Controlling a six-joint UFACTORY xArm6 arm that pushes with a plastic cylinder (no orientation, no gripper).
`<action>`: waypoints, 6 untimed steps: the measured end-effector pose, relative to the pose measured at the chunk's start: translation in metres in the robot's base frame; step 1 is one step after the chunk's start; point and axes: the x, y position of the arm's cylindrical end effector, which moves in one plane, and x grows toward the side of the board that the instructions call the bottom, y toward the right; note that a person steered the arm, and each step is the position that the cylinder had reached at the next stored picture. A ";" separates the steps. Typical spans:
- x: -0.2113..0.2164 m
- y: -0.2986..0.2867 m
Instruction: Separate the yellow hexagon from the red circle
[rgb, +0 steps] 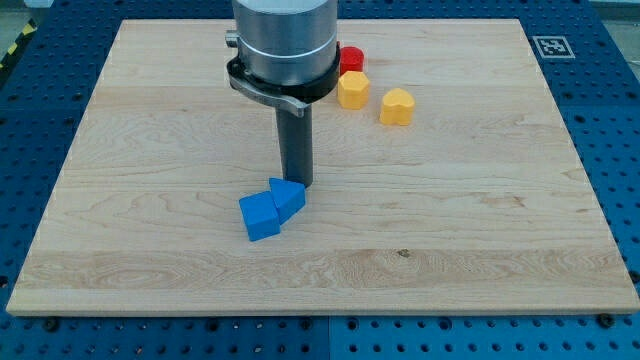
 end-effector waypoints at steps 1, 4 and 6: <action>-0.046 -0.001; -0.150 0.038; -0.154 0.103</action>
